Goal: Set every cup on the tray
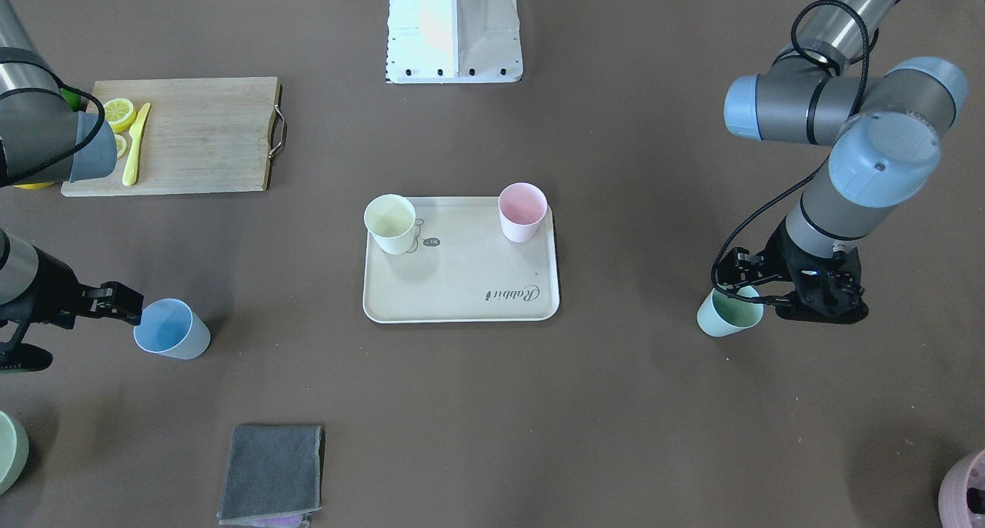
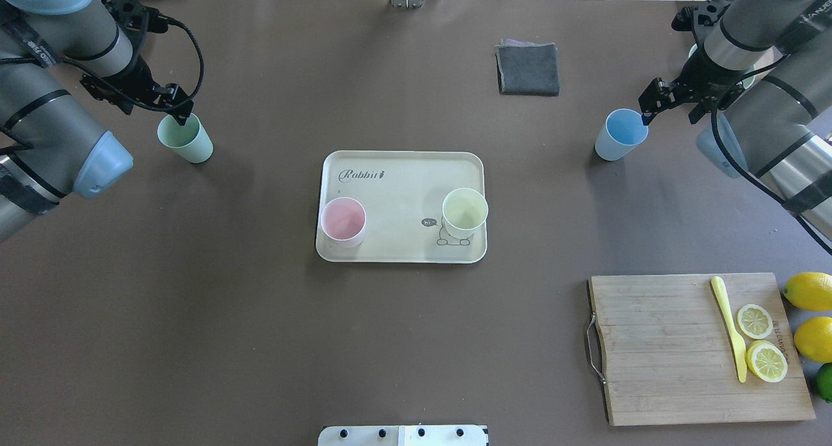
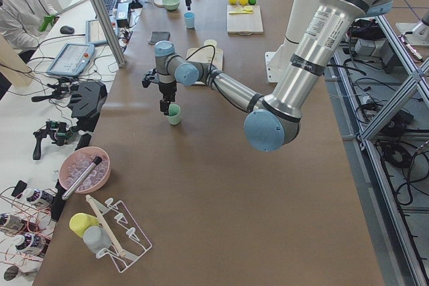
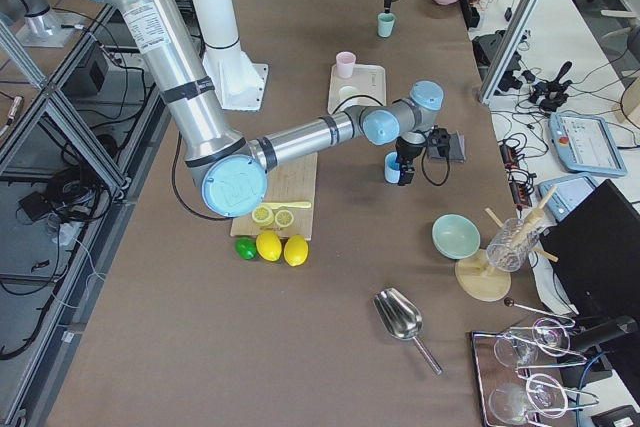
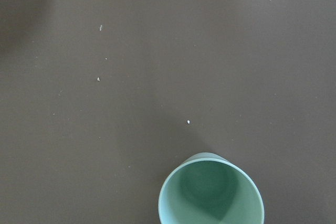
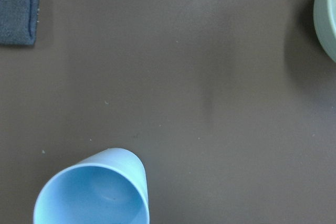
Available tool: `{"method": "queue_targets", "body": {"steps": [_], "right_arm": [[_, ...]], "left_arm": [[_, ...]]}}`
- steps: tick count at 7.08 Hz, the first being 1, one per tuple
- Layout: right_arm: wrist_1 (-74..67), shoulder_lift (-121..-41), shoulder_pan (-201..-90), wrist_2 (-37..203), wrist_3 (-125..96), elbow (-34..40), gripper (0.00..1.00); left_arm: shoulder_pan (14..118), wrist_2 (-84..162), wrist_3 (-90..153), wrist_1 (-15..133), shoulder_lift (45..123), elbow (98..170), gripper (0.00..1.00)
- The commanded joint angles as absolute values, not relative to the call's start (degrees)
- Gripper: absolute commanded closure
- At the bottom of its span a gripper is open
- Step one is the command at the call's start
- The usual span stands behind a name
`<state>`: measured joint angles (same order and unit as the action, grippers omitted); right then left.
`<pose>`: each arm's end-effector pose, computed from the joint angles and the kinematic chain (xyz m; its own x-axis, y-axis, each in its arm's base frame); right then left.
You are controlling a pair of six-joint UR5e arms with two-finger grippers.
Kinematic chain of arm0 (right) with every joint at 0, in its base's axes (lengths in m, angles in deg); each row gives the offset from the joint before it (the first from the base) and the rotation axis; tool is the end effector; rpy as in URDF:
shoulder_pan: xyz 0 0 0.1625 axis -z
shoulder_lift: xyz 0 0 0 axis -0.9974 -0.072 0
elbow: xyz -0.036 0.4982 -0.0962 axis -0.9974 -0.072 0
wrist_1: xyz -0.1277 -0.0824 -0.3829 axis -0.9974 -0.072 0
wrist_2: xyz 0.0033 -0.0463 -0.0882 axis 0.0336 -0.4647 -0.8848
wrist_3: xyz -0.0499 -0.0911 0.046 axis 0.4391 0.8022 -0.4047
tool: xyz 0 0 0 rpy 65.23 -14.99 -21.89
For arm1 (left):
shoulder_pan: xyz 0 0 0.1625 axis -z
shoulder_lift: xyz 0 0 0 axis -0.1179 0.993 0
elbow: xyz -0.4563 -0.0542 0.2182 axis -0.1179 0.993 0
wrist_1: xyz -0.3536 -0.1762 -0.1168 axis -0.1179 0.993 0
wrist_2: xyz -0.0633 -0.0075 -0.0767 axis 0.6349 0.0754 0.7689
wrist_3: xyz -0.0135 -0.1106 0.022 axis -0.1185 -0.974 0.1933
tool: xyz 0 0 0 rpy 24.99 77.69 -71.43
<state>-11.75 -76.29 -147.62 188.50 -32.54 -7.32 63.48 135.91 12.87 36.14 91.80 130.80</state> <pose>-0.2807 -0.6556 0.5544 0.7262 -0.0193 0.6872 0.0340 0.9994 -0.0079 0.3292 -0.6461 0.4895 0.7763 0.1558 -0.6108 -0.0651 0.9836 0.1680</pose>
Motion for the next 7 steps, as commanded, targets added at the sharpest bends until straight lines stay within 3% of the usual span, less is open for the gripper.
{"method": "queue_targets", "body": {"steps": [1, 2, 3, 4, 5, 7], "right_arm": [[-10.5, -75.6, -146.3, 188.3, -33.2, -10.2, 0.13], [-10.4, -75.7, -144.8, 188.3, -34.7, -10.2, 0.23], [-10.4, -76.0, -143.9, 188.1, -34.7, -10.2, 0.76], [-10.3, -76.2, -143.8, 188.3, -34.2, -10.2, 1.00], [-10.4, -75.8, -144.0, 188.9, -34.2, -9.7, 1.00], [-11.2, -74.1, -144.9, 192.8, -34.9, -7.3, 1.00]], "left_arm": [[63.4, 135.8, 12.8, 41.9, 91.6, 125.6, 0.02], [62.9, 135.7, 12.2, 45.9, 91.2, 123.0, 0.08], [62.1, 135.8, 12.3, 46.1, 91.2, 122.4, 0.25], [62.0, 135.8, 12.2, 46.1, 91.1, 122.5, 0.92], [62.0, 136.6, 12.2, 45.2, 91.8, 123.7, 1.00], [62.2, 140.2, 12.1, 39.9, 94.4, 125.5, 1.00]]}}
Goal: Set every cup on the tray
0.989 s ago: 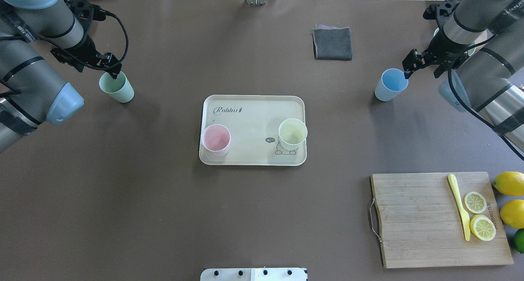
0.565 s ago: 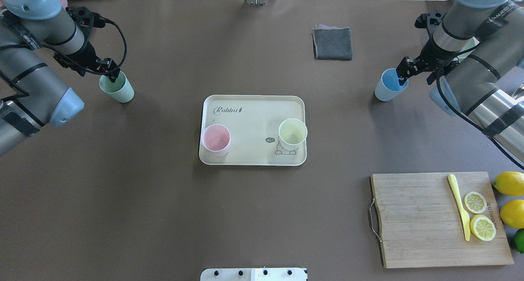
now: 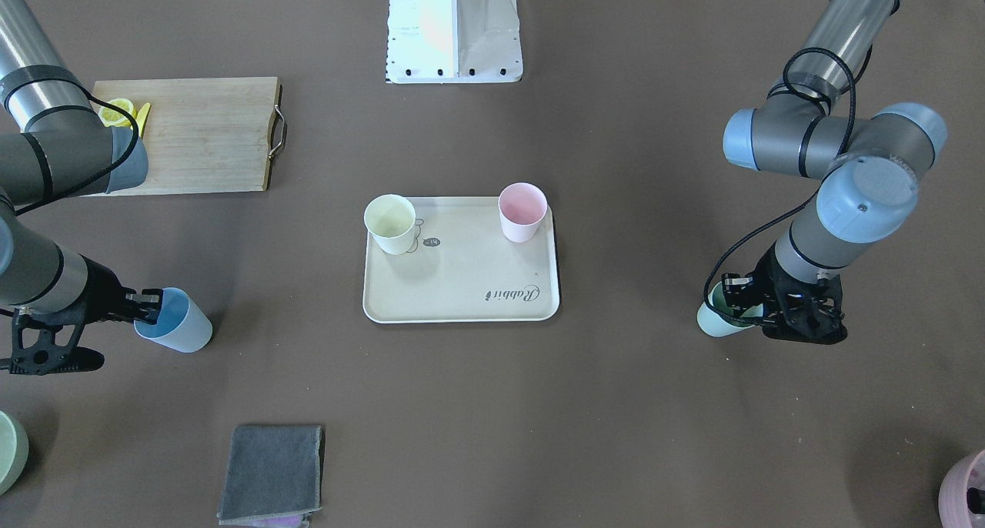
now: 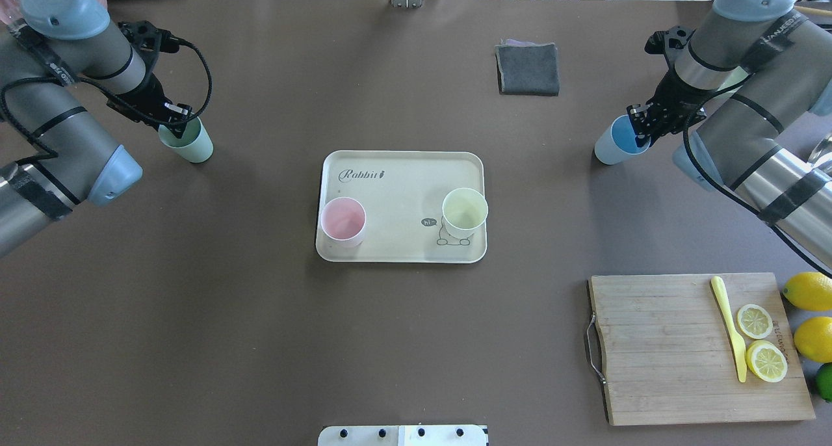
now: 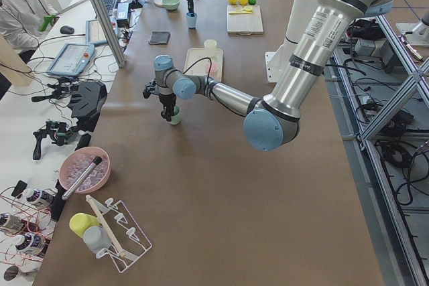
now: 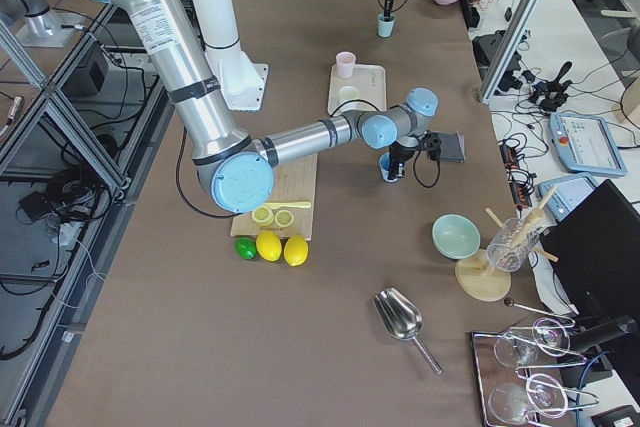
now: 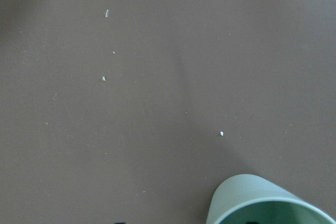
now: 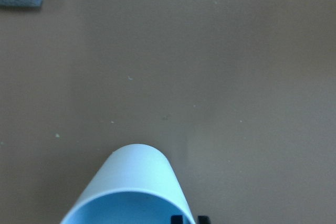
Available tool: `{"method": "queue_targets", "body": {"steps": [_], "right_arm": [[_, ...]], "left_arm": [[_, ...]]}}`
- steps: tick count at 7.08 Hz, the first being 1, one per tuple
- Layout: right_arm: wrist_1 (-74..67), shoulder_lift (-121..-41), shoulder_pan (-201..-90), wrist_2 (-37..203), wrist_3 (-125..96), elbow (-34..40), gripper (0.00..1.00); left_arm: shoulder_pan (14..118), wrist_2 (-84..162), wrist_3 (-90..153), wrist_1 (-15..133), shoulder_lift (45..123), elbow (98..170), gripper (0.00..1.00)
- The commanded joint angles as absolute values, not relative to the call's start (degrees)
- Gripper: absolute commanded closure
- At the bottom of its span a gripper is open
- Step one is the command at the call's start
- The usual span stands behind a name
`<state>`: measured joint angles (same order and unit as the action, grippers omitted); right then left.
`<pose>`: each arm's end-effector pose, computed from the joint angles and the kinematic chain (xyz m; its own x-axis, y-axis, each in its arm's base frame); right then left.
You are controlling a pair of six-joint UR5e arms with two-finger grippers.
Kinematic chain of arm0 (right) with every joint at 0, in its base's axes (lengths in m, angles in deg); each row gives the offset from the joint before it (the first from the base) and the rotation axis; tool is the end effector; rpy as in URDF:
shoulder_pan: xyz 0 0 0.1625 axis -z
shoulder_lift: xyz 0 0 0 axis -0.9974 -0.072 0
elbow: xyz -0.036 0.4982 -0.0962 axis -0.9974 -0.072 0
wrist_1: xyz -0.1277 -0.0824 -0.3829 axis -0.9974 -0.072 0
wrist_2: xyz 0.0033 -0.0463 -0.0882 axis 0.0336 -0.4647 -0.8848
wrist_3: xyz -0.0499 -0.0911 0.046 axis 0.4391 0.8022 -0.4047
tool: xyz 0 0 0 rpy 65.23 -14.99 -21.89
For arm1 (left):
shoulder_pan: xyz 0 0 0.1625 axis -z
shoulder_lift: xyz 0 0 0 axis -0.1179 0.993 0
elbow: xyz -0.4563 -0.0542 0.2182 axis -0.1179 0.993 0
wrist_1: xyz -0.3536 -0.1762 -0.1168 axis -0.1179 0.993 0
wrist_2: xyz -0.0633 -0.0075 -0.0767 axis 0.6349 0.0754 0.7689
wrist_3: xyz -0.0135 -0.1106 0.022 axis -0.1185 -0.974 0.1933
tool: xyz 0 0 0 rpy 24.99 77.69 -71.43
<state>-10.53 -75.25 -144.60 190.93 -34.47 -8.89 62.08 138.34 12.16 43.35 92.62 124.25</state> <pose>-0.3225 -0.6455 0.5495 0.6984 -0.0286 0.7151 0.0799 0.9961 -0.0382 0.3603 -0.6528 0.5167 0.7414 0.1783 -0.6470 -0.0926 0.9820 0.1645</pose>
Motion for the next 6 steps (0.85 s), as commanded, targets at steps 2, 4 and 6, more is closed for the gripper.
{"method": "queue_targets", "body": {"steps": [2, 4, 6], "right_arm": [[-11.4, -70.6, -143.9, 193.0, -43.1, -4.4, 1.00], [-11.6, -64.3, -137.0, 190.3, -54.0, -4.1, 1.00], [-11.6, -60.6, -131.9, 188.3, -60.3, -4.4, 1.00]], "left_arm": [[62.1, 142.5, 8.5, 34.8, 98.9, 128.1, 1.00], [59.4, 143.5, -0.5, 34.6, 103.3, 129.0, 1.00], [53.2, 142.8, -8.5, 35.3, 107.7, 127.9, 1.00]]}}
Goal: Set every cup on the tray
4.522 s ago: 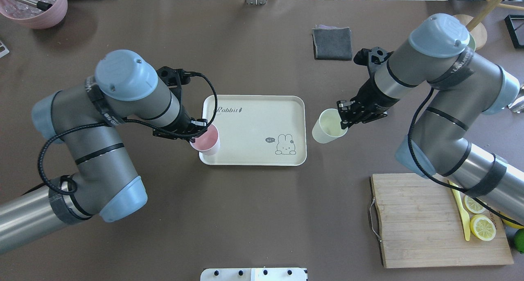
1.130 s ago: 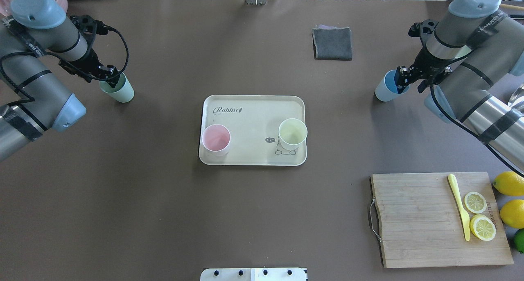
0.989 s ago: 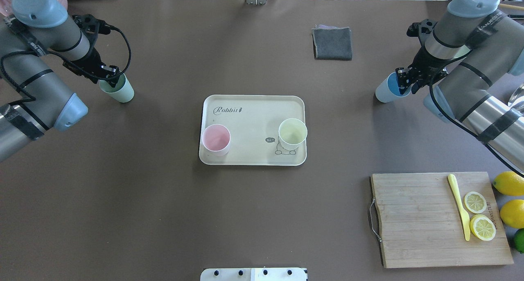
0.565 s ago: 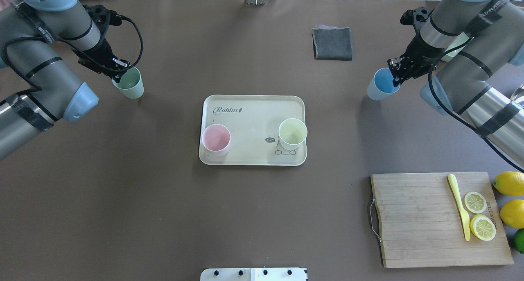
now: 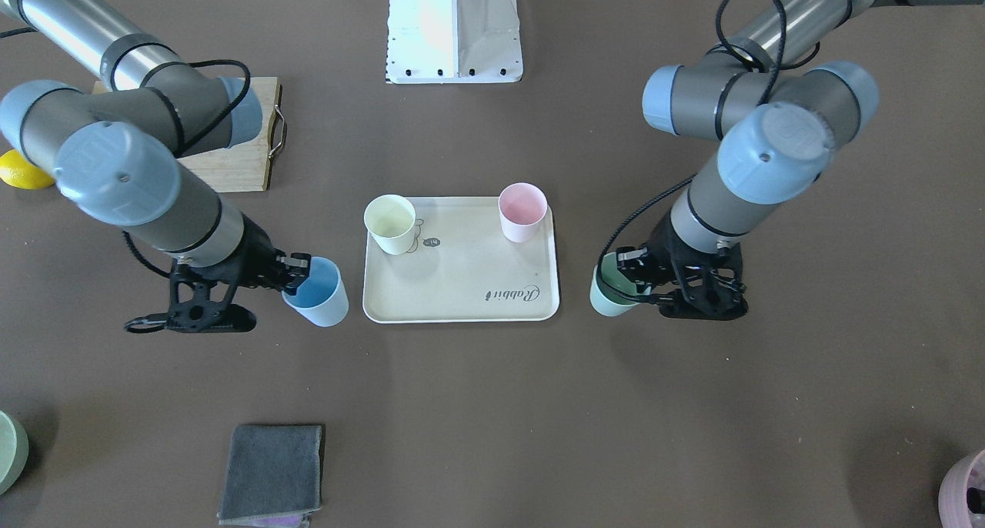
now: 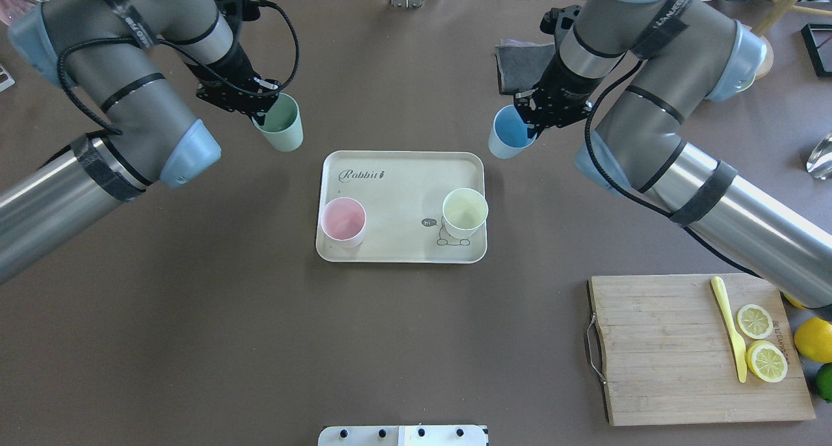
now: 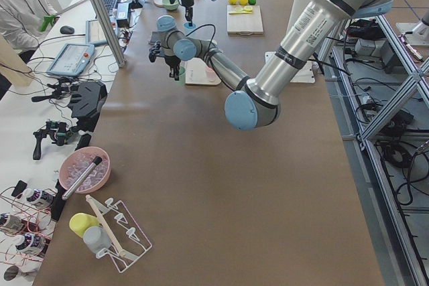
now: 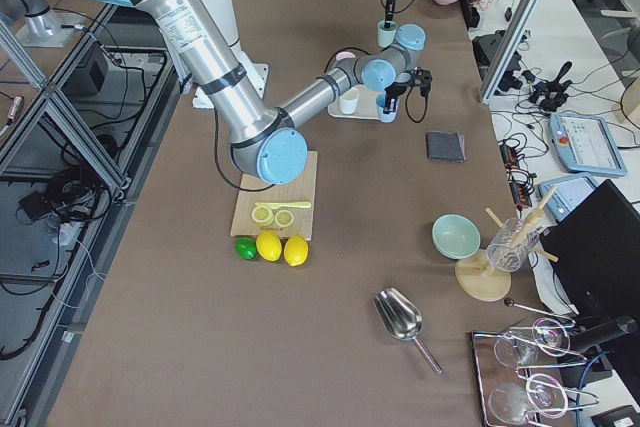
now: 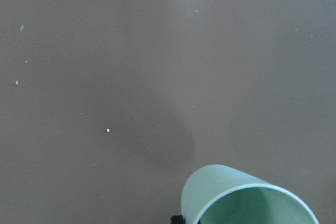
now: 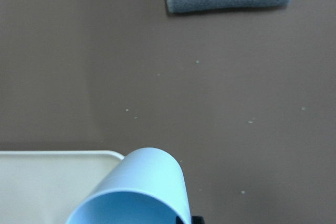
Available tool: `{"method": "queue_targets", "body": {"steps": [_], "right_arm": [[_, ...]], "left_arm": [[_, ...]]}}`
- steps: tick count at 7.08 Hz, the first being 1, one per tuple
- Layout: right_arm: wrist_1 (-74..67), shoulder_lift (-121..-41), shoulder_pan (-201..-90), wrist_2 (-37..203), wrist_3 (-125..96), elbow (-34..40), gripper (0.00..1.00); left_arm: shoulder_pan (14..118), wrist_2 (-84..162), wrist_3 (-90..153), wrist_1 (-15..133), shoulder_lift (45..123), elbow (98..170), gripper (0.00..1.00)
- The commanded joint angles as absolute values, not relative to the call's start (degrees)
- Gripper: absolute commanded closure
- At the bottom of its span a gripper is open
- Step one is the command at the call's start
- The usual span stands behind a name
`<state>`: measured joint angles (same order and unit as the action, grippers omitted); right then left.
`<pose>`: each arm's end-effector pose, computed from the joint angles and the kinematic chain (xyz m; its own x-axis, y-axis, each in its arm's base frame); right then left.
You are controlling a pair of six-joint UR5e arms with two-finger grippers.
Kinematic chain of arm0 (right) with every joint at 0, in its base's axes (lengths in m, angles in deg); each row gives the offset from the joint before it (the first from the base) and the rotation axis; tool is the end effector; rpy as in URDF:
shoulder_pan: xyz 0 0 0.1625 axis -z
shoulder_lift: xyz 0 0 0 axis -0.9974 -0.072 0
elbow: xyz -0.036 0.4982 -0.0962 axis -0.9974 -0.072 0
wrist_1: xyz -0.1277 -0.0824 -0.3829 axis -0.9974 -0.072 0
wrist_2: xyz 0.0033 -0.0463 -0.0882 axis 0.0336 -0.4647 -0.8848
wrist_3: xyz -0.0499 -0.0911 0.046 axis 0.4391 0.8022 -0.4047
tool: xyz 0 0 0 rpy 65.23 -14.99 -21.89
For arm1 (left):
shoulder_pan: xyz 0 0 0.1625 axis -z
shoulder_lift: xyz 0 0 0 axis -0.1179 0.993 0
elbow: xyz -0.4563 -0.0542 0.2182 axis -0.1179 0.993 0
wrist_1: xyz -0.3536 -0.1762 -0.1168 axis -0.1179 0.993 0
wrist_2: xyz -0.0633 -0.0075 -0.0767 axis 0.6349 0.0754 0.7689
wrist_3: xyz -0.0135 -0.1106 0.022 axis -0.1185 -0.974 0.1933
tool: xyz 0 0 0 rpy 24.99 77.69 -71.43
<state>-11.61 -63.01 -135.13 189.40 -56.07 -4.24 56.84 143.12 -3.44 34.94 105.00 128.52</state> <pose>-0.4559 -0.6238 0.3546 0.6052 0.0702 0.7930 -0.0086 0.9966 -0.0817 0.4492 -0.6416 0.3313 0.6391 0.0553 -0.7671 -0.0253 0.9984 0.0508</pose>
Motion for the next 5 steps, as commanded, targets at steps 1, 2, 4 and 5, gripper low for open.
{"method": "queue_targets", "body": {"steps": [1, 2, 4, 5], "right_arm": [[-11.2, -60.3, -130.1, 187.3, -60.5, -4.7, 1.00], [-11.0, -60.2, -129.0, 186.7, -60.5, -4.9, 1.00], [-11.0, -60.2, -128.1, 185.1, -60.2, -6.2, 1.00], [-10.9, -60.2, -128.1, 184.8, -60.2, -6.3, 1.00]], "left_arm": [[51.9, 141.6, -9.1, 36.2, 108.5, 127.1, 1.00], [49.9, 137.8, -10.7, 39.4, 109.1, 125.0, 1.00], [48.4, 137.4, -12.6, 42.7, 110.4, 121.7, 1.00], [47.8, 136.7, -12.7, 43.5, 110.3, 121.6, 1.00]]}}
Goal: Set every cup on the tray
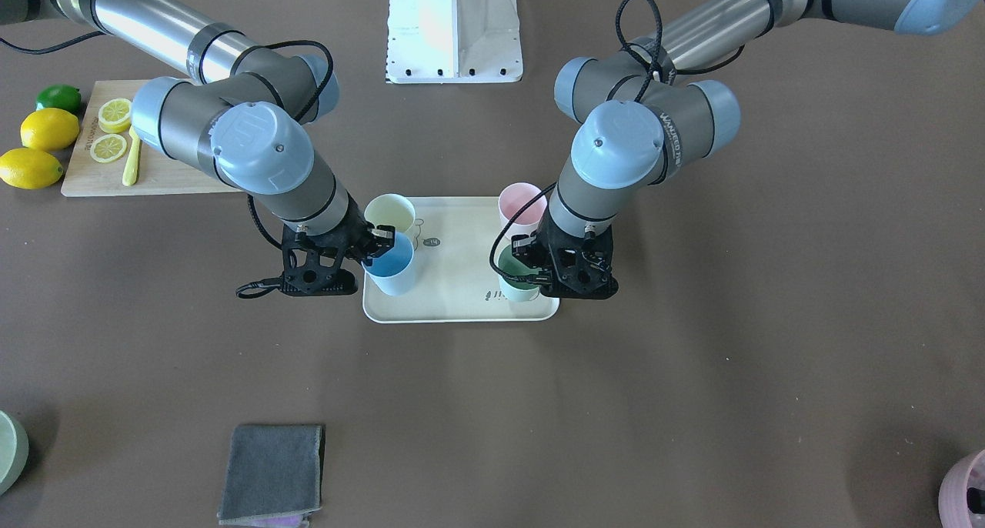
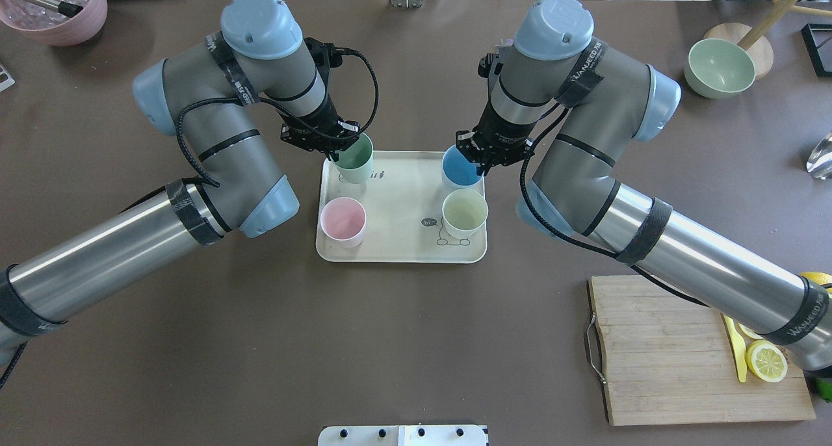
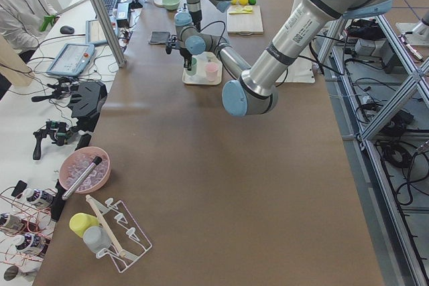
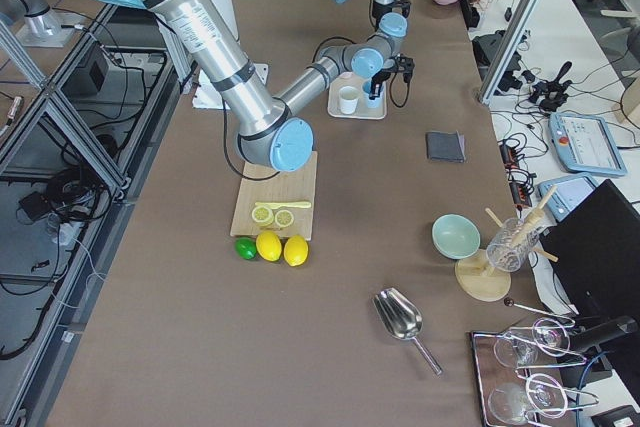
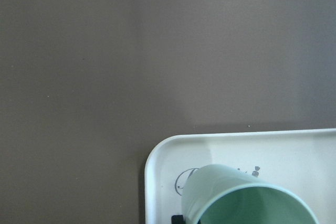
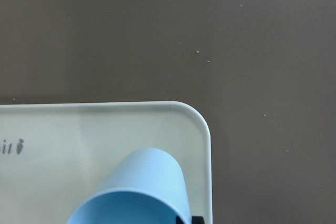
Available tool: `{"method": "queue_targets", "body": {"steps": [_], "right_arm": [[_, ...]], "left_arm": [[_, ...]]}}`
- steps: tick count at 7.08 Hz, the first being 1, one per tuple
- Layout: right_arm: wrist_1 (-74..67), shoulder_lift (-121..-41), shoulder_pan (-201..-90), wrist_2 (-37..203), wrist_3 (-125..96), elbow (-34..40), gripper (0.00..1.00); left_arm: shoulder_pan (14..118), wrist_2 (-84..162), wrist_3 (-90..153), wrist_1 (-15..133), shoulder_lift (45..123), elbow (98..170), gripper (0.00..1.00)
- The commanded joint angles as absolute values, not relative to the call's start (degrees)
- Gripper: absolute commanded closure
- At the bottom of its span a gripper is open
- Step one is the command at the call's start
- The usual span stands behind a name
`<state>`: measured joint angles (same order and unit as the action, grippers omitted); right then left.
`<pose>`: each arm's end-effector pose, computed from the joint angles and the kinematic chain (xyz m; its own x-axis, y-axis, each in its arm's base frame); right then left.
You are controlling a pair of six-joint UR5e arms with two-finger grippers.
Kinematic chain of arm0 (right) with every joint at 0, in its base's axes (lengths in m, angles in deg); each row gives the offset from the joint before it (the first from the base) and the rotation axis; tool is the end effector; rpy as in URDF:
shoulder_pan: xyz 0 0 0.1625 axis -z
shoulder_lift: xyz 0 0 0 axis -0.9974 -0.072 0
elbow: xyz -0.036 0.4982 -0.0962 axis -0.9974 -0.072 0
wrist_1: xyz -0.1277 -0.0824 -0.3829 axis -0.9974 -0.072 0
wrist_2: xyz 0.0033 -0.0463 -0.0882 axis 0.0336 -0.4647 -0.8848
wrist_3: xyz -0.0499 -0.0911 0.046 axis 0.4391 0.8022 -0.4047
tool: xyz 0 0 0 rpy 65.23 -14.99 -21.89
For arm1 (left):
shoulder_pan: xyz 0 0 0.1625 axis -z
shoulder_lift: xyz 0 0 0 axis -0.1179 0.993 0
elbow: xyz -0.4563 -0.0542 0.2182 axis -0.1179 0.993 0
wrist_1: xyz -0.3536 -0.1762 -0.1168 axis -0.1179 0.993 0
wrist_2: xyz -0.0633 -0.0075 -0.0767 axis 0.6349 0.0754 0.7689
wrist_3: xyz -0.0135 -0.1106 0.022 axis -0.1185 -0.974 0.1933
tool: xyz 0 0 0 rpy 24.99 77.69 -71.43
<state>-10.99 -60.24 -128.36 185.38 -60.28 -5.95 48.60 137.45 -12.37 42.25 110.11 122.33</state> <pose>-0.5354 -0.5827 0.3328 0.6245 0.0523 0.7793 0.0177 0.9965 -0.0811 0.5616 -0.6057 0.2959 0.6202 0.0495 -0.7829 -0.0040 0.9982 0.0600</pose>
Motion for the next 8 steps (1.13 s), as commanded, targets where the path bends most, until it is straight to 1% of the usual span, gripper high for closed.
{"method": "queue_targets", "body": {"steps": [1, 2, 3, 4, 5, 6, 8], "right_arm": [[-10.9, -59.9, -128.2, 184.7, -60.2, -6.3, 0.68], [-10.8, -59.9, -128.3, 184.7, -60.1, -6.3, 0.01], [-10.8, -59.9, -129.4, 185.1, -59.5, -5.9, 0.00], [-11.5, -60.6, -132.5, 187.7, -59.5, -3.8, 0.00], [-11.5, -63.3, -136.9, 191.7, -58.2, -1.6, 0.00], [-11.6, -67.7, -140.8, 192.5, -52.8, 0.8, 0.00], [-11.5, -80.4, -148.5, 192.7, -36.6, 6.5, 0.00]], "left_arm": [[47.8, 136.7, -12.6, 43.5, 110.2, 121.5, 0.61], [47.8, 136.7, -12.3, 43.5, 110.2, 121.7, 0.03], [48.0, 136.7, -12.2, 43.3, 110.2, 122.2, 0.03], [49.3, 137.1, -11.9, 42.7, 109.7, 124.1, 0.03], [52.5, 139.3, -10.4, 41.6, 106.3, 128.5, 0.03], [55.3, 140.5, -7.6, 38.6, 102.3, 134.0, 0.03], [61.7, 140.0, 4.2, 32.0, 95.2, 141.6, 0.03]]}}
